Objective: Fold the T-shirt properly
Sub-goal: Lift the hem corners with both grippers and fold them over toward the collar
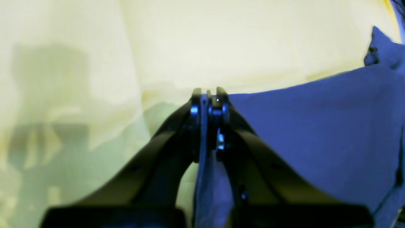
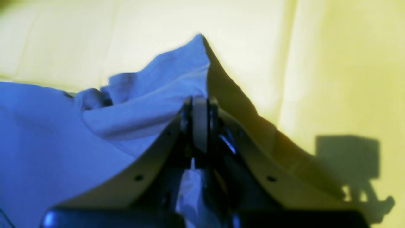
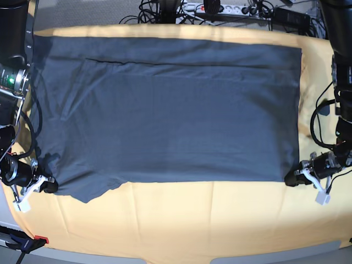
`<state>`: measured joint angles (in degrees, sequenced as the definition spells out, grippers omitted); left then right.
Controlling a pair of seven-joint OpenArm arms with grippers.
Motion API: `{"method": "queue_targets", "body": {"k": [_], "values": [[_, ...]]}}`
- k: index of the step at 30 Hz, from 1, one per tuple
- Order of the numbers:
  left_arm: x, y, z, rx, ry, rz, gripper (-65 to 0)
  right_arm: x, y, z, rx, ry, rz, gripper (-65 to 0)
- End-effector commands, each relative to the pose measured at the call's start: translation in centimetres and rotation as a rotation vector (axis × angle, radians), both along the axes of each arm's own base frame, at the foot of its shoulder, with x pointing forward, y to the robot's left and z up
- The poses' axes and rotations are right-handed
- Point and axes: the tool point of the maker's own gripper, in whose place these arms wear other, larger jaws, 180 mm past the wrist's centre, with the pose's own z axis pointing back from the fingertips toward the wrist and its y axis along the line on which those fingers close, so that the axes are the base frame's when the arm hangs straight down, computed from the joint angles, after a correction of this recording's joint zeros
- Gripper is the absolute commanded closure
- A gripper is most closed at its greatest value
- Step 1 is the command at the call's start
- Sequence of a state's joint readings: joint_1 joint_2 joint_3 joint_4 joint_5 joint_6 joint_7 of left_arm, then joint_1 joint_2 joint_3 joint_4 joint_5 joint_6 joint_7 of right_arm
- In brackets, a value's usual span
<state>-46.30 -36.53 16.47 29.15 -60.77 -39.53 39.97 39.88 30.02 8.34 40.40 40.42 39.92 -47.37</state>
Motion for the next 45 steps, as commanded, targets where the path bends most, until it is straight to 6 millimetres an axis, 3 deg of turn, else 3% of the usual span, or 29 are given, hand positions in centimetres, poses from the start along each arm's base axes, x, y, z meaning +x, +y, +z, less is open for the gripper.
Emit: {"method": "queue_targets", "body": {"k": [1, 7, 14, 26, 33, 36, 42, 45], "values": [[1.8, 0.3, 3.6, -0.015, -0.101, 0.013, 0.0, 1.7, -1.1, 3.7, -0.001, -0.099, -0.023, 0.0], [3.8, -1.8, 5.9, -0.004, -0.155, -0.025, 0.0, 2.4, -1.3, 4.8, -0.014, -0.132, -0.029, 0.0], [4.0, -1.5, 7.0, 0.026, -0.142, -0.044, 0.0, 2.1, -1.8, 5.1, 0.004, -0.129, -0.035, 0.0], [1.2, -3.7, 7.7, -0.153, -0.011, -0.164, 0.0, -1.3, -1.8, 3.2, 0.029, 0.04, 0.045, 0.0], [0.0, -3.3, 8.7, -0.183, 0.009, -0.202, 0.0, -3.6, -1.9, 4.9, -0.025, 0.022, 0.127, 0.0], [-1.1, -3.4, 7.5, -0.161, 0.067, -0.235, 0.0, -4.9, -1.5, 4.8, -0.053, 0.018, 0.165, 0.0], [-4.6, -3.6, 4.6, -0.081, 0.119, -0.308, 0.0, -8.2, -1.6, 2.3, -0.12, 0.084, 0.21, 0.0], [-6.2, -2.6, 5.0, -0.01, 0.102, -0.337, 0.0, -9.2, -2.7, 1.7, -0.141, 0.113, 0.199, 0.0]]}}
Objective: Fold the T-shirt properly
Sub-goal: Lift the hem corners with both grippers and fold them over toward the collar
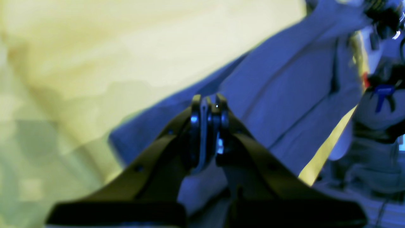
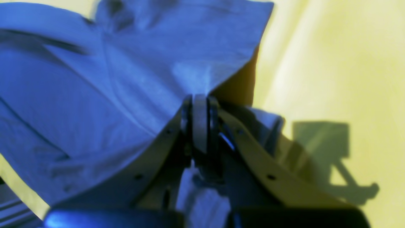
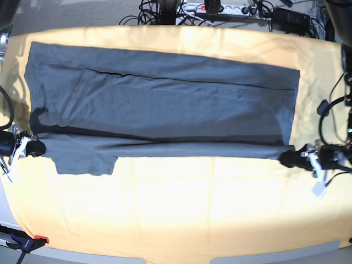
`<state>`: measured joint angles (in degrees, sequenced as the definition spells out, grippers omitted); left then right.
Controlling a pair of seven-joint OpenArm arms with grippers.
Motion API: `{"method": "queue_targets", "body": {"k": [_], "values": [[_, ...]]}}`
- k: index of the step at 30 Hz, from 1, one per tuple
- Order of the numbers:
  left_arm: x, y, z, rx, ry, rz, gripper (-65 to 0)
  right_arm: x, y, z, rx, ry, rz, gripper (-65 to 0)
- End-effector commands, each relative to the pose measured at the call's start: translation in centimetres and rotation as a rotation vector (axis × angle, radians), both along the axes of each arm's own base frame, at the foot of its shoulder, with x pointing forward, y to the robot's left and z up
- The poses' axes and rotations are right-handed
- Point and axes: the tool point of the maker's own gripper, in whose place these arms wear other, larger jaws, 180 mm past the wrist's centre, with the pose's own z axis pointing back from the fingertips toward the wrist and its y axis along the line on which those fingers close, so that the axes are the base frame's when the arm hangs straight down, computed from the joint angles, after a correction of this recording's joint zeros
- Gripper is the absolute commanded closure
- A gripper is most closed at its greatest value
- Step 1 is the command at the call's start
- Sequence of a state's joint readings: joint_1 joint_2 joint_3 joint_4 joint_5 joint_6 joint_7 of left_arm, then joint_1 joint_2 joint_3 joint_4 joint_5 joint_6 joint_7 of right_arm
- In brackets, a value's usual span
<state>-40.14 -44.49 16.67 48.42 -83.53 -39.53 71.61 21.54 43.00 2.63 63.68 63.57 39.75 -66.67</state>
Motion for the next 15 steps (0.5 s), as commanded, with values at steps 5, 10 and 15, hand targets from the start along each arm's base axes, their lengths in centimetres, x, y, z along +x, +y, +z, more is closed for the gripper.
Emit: {"method": "queue_targets", "body": {"k": [5, 10, 15], "values": [[-0.3, 2.9, 4.6, 0.079, -0.118, -0.005, 0.0, 1.2, -2.3, 3.4, -0.033, -0.088, -0.026, 0.0], [-1.2, 4.3, 4.3, 0.116, -0.094, 0.002, 0.0, 1.0, -2.3, 3.3, -0.034, -0.077, -0.022, 0.0], [-3.6, 3.2, 1.4, 0.139, -0.016, -0.061, 0.0, 0.3, -1.8, 3.1, -0.014, -0.039, -0.005, 0.0]]}}
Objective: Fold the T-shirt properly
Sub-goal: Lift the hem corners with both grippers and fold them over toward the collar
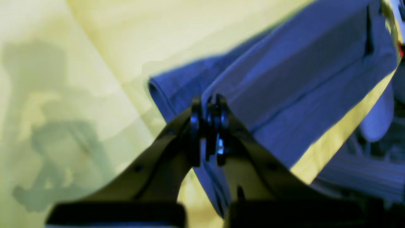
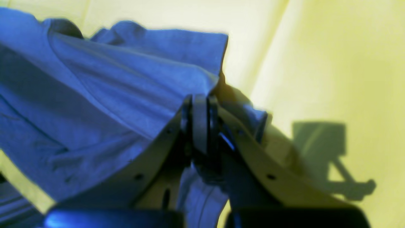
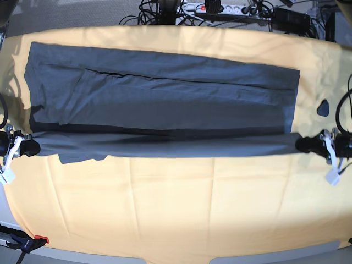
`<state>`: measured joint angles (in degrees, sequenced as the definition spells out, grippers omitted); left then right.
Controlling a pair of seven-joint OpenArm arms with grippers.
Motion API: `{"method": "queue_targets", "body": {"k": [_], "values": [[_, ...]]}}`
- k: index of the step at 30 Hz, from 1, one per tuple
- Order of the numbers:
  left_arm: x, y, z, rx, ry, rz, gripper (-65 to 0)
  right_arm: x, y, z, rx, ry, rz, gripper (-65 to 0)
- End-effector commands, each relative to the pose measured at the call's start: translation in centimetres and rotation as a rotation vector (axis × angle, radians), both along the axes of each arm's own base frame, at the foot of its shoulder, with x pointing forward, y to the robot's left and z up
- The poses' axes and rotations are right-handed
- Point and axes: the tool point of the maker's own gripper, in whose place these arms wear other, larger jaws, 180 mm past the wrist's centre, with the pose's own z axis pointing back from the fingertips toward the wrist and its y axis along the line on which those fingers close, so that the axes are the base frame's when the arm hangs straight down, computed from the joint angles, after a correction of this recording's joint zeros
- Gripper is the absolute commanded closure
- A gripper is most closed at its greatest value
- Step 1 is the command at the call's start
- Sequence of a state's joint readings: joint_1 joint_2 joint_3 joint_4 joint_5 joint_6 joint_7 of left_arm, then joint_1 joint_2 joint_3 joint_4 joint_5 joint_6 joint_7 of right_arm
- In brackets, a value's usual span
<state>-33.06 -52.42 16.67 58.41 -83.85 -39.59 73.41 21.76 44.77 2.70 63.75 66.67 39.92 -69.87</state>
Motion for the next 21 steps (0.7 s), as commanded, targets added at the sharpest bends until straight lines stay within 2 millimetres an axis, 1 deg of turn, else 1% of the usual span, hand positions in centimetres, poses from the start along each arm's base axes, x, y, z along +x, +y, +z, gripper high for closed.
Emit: {"method": "queue_targets", "body": {"k": [1, 4, 7, 9, 12, 14, 16, 18, 21], "values": [[0.0, 0.0, 1.4, 0.003, -0.039, -0.02, 0.0, 0.8, -1.0, 2.3, -0.009, -0.054, -0.008, 0.0], [-2.3, -1.8, 0.6, 0.033, -0.02, -0.122, 0.0, 0.7, -0.9, 2.3, -0.004, -0.045, -0.003, 0.0], [-4.2, -2.6, 1.0, 0.082, -0.027, -0.206, 0.0, 0.5, -0.9, 2.1, -0.009, -0.033, 0.0, 0.0], [-4.7, -2.3, 1.8, 0.118, -0.039, -0.234, 0.0, 0.1, -1.0, 1.9, -0.016, -0.013, 0.005, 0.0], [-4.9, -0.9, 2.9, 0.161, -0.051, -0.225, 0.0, -0.5, -1.1, 1.2, -0.019, 0.009, 0.005, 0.0], [-5.0, 0.0, 3.2, 0.183, -0.048, -0.214, 0.0, -1.0, -1.1, 0.5, -0.02, 0.027, 0.005, 0.0], [-5.1, 0.5, 3.4, 0.195, -0.046, -0.209, 0.0, -1.4, -1.1, 0.0, -0.019, 0.041, 0.005, 0.0], [-5.1, 0.5, 3.4, 0.196, -0.045, -0.209, 0.0, -1.6, -1.1, -0.2, -0.019, 0.047, 0.005, 0.0], [-5.6, 0.6, 2.9, 0.2, -0.025, -0.213, 0.0, -1.6, -1.1, -0.2, -0.02, 0.047, 0.005, 0.0]]}}
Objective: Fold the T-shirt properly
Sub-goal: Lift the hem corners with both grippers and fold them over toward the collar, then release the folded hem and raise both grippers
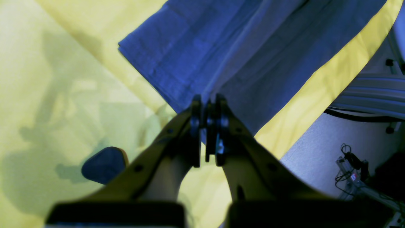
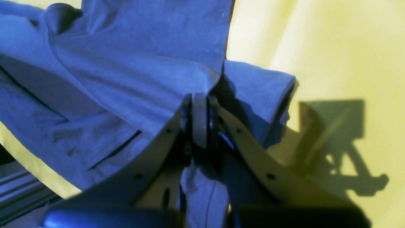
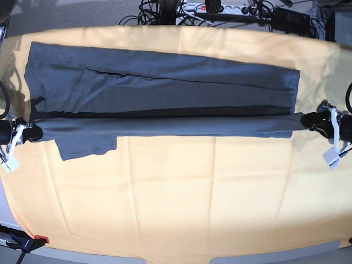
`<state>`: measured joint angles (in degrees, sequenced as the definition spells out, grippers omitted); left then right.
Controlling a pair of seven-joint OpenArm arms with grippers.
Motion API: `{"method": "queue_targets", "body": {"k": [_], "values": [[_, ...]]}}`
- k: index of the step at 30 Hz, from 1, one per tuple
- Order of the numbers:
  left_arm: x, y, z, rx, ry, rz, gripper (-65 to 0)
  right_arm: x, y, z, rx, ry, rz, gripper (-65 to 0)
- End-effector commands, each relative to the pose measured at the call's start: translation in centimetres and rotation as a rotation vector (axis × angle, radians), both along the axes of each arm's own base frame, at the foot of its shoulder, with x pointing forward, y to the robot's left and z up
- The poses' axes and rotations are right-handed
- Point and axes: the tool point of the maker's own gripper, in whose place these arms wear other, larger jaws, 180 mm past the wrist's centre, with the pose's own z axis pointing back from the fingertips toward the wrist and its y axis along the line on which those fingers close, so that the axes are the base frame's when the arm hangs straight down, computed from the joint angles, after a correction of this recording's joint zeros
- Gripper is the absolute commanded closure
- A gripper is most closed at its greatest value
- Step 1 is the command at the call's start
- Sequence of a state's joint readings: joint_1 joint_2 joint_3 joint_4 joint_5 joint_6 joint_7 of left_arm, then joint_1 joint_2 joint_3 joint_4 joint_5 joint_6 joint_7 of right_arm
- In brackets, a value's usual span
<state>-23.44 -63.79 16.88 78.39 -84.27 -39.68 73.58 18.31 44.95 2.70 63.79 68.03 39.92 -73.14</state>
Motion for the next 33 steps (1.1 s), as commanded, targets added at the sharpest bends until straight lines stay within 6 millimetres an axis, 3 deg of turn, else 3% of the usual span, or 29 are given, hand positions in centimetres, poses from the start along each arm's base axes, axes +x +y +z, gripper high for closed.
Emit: {"method": "queue_targets", "body": {"k": [1, 8, 20, 21, 22, 24, 25, 27, 31, 33], "values": [[0.0, 0.9, 1.1, 0.022, -0.016, 0.0, 0.0, 1.0, -1.2, 2.2, -0.019, -0.055, -0.01, 0.0], [-2.9, 1.7, -1.5, 0.073, 0.107, -0.021, 0.0, 1.0, -1.2, 2.1, -0.021, -0.054, -0.01, 0.0], [-3.4, 1.9, -1.8, 0.09, 0.13, -0.03, 0.0, 0.2, -1.2, 1.7, -0.031, -0.008, 0.005, 0.0], [-3.4, 1.9, -1.8, 0.09, 0.13, -0.029, 0.0, 0.3, -1.2, 1.9, -0.026, -0.014, 0.005, -5.4], [-3.4, 1.9, -1.8, 0.09, 0.13, -0.029, 0.0, 0.3, -1.2, 1.9, -0.026, -0.014, 0.006, -14.8], [-3.4, 1.9, -1.8, 0.09, 0.13, -0.029, -13.2, 0.3, -1.4, 2.2, -0.032, -0.018, 0.008, -35.6], [-3.4, 1.9, -1.8, 0.09, 0.13, -0.03, -21.9, 0.3, -1.5, 2.6, -0.029, -0.024, 0.01, -41.8], [-3.4, 1.9, -1.8, 0.09, 0.13, -0.029, -33.9, 0.6, -1.5, 4.2, -0.016, -0.064, 0.021, -43.7], [-3.4, 2.0, -1.8, 0.09, 0.13, -0.029, -34.6, 2.3, -0.9, 9.4, 0.052, -0.219, 0.042, -43.7], [-3.3, 2.0, -1.8, 0.09, 0.139, -0.008, -34.6, 3.5, -0.5, 10.8, 0.077, -0.286, 0.033, -43.7]]}}
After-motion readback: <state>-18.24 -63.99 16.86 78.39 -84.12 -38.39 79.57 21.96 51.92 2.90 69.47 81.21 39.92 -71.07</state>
